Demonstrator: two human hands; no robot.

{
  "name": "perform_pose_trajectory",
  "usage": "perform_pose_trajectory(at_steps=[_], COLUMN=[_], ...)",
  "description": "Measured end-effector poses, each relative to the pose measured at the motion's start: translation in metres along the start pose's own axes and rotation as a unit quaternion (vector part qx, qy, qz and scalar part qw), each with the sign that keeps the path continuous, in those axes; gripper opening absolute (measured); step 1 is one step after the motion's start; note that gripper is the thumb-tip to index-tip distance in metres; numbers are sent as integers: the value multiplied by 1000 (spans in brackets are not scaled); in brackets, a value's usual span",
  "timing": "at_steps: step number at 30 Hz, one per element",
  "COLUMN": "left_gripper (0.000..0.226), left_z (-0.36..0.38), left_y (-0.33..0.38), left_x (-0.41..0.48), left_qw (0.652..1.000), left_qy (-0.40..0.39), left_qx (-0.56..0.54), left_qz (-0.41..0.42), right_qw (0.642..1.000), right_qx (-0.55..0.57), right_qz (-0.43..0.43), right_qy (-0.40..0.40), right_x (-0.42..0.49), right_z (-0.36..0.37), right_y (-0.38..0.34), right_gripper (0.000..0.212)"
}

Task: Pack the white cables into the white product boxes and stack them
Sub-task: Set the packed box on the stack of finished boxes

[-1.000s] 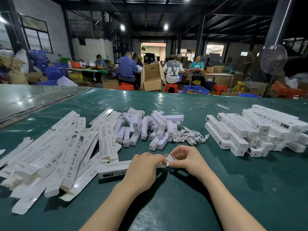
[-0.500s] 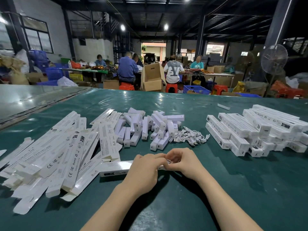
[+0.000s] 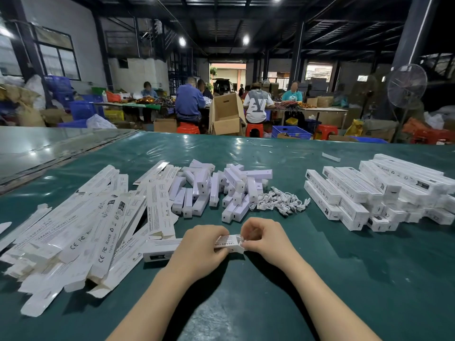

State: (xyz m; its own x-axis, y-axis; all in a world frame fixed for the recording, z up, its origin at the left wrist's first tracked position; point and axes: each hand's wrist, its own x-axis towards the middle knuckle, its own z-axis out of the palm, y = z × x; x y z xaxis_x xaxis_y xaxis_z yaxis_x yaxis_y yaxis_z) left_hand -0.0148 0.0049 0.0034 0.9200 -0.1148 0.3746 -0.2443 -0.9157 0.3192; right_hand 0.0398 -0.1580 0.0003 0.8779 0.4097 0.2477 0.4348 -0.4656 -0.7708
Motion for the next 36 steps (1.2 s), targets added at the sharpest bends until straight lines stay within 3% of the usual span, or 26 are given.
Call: perform_pose_trajectory(at_steps=[7,12,15,18,22,27,36], left_gripper=[26,27,28,30,25,24,26], left_z=[4,5,4,2,4,5,4], left_y=[0,1,0,-1,3,3,1], left_x=[1,0,0,0,-1,0,-1], left_qw=[1000,1000,1000,1000,1000,1000,1000], left_qy=[-2,16,5,-8,2,10,-6], left_qx=[5,-11,-15,-8,-1,-8,-18], left_qz=[10,7,4,-2,-8,-18,-21], right_qw=[997,986,975,993,997,996,999], right_qx=[-60,-139,-190,-101,51,43,-32], right_qz=[-27,-79,-107,-61,8,0,-15], right_qy=[28,40,37,28,-62,-79,-8], right_x=[0,-4,-4,-4,-1,-1,3], right_z=[5,8,9,7,-7,-6,5], right_y=[1,2,3,3,1,1,5], right_gripper=[40,12,9,18,35,37,37])
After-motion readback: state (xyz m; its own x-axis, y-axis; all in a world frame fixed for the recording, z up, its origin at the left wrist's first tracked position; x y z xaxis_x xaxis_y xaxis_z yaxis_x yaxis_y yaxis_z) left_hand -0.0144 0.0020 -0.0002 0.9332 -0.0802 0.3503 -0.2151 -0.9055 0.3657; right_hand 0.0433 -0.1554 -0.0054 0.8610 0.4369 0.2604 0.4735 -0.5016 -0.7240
